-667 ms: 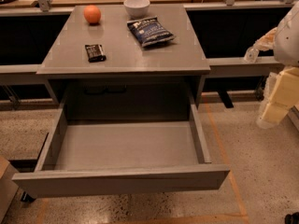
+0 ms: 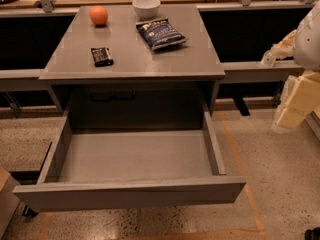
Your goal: Close top drawer
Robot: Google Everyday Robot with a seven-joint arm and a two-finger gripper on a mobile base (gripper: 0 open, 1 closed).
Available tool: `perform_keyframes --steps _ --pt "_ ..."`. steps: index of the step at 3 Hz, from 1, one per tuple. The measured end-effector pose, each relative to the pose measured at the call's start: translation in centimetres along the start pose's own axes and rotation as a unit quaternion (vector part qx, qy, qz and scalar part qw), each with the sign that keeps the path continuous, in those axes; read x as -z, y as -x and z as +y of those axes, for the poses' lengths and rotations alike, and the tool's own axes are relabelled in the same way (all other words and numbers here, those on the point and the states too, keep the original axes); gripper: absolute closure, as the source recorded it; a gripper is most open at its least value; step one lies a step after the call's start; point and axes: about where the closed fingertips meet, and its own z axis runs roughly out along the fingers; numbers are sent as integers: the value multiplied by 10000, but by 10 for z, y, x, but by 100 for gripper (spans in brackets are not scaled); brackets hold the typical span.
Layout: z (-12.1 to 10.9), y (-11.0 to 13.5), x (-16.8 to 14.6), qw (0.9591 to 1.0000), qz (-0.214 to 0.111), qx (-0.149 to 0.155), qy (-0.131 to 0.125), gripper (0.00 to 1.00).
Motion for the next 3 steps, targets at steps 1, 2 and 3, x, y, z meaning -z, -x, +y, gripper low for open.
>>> perform_keyframes --steps 1,2,3 --pt "10 -2 -19 9995 -6 -2 315 38" --pt "28 -8 -37 9974 24 -78 715 60" --pt "53 -16 -58 9939 112 -218 1072 84"
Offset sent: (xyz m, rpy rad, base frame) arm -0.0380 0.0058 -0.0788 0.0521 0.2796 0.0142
